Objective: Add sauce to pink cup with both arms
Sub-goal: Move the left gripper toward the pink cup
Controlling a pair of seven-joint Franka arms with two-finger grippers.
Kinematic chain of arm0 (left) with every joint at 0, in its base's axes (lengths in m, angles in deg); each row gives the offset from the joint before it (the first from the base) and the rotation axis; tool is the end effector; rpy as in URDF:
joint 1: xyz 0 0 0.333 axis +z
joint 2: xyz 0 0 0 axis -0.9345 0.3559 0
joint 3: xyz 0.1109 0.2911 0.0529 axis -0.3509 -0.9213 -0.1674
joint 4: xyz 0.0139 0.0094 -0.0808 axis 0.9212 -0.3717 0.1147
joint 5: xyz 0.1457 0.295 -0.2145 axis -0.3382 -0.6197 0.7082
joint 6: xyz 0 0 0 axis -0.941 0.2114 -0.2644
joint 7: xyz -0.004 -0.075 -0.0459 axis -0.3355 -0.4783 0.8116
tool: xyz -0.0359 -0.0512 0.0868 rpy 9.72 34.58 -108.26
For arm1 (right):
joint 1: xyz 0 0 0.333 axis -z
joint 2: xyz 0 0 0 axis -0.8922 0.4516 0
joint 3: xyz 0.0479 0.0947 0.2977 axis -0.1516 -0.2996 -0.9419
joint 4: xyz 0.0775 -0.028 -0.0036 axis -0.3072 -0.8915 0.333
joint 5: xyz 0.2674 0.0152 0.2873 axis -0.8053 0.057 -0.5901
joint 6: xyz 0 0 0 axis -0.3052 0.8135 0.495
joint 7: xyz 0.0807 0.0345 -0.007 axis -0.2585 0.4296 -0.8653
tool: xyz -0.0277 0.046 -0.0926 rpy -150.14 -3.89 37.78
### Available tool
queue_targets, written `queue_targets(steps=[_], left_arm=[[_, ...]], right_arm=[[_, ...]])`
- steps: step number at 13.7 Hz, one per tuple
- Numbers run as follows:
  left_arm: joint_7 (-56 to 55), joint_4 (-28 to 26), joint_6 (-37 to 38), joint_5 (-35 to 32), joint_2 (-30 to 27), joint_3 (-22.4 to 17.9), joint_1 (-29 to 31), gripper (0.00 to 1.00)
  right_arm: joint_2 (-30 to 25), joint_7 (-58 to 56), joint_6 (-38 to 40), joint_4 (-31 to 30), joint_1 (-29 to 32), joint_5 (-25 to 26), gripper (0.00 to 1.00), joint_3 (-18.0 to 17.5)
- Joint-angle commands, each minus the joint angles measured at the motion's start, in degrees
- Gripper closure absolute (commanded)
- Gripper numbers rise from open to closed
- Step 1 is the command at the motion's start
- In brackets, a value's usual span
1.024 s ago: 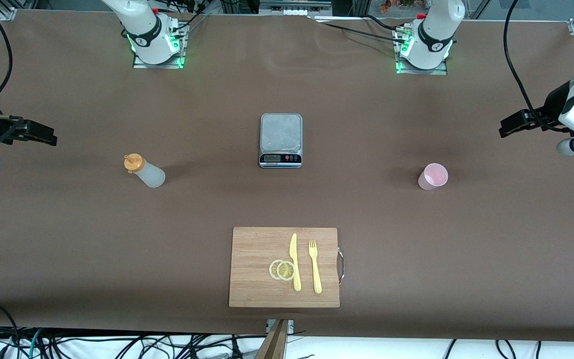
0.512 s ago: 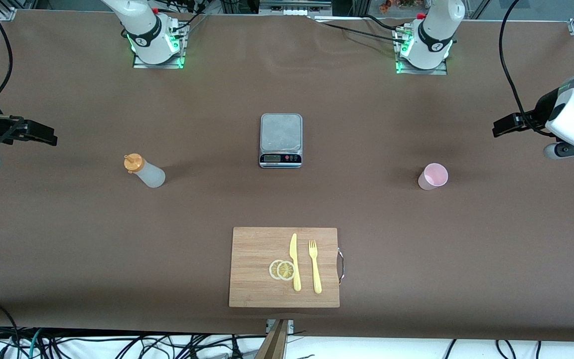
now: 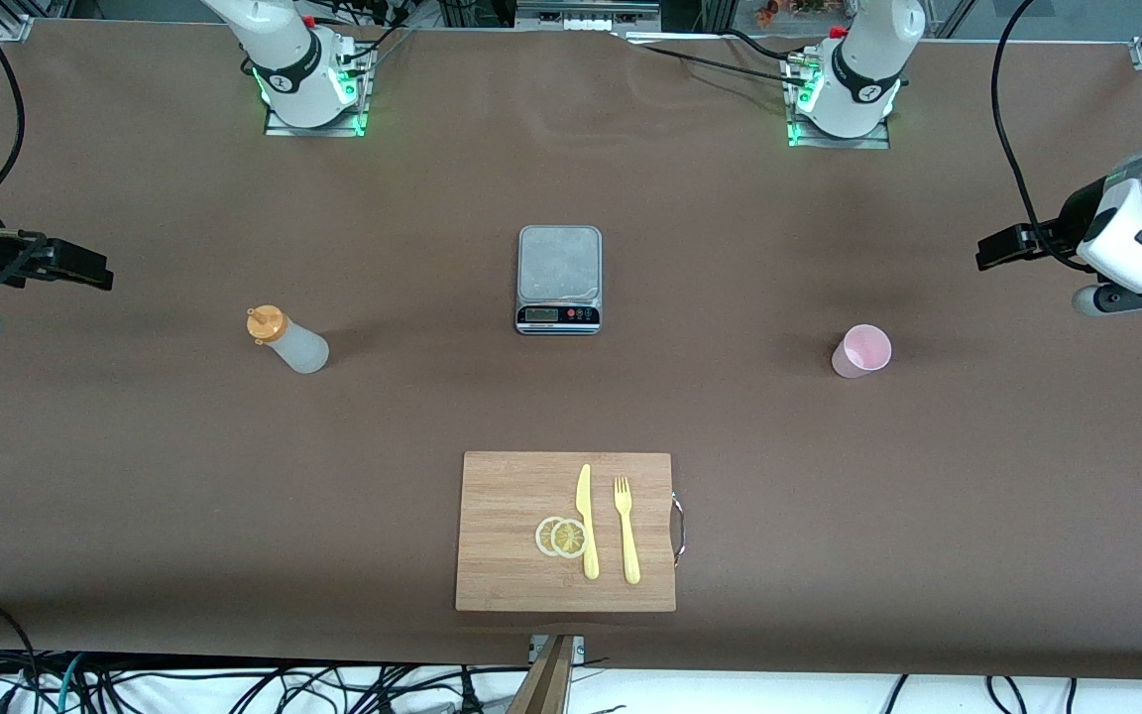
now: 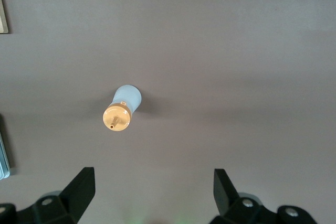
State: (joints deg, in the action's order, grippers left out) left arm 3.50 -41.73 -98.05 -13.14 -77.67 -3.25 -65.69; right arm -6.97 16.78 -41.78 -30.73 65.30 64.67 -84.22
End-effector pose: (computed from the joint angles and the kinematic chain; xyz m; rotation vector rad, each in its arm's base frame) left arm 0.5544 0.0019 0.5396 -3.0920 -0.2606 0.3130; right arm 0.6080 -0.0126 0.5738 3.0971 -0.0150 -0.2234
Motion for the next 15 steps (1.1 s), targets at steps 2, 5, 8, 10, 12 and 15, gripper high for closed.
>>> queue_targets(steps=[2, 5, 8, 10, 12, 15], left_arm=[[5.5, -1.4, -1.1, 1.4, -0.9, 0.0, 2.1, 0.00], [5.7, -1.4, -1.6, 1.5, -0.1, 0.0, 2.3, 0.00], [5.7, -2.7, -2.1, 1.5, -0.1, 0.0, 2.4, 0.00], [5.8, -5.1, -3.2, 1.5, -0.1, 0.2, 2.4, 0.00], [8.8, -9.8, -7.3, 1.4, -0.4, 0.3, 2.4, 0.00], [11.6, -16.8, -15.8, 1.4, -0.2, 0.3, 2.4, 0.00]], right_arm=[[0.5, -0.7, 0.3, 1.0, 0.3, -0.1, 0.00, 0.0], [0.5, -0.7, 0.3, 1.0, 0.2, 0.0, 0.00, 0.0], [0.5, -0.7, 0.4, 1.0, 0.2, 0.0, 0.00, 0.0], [0.5, -0.8, 0.4, 1.0, 0.2, 0.0, 0.00, 0.0], [0.5, -0.7, 0.4, 1.0, 0.2, 0.0, 0.00, -0.1], [0.5, -0.7, 0.4, 1.0, 0.2, 0.0, 0.00, -0.1]])
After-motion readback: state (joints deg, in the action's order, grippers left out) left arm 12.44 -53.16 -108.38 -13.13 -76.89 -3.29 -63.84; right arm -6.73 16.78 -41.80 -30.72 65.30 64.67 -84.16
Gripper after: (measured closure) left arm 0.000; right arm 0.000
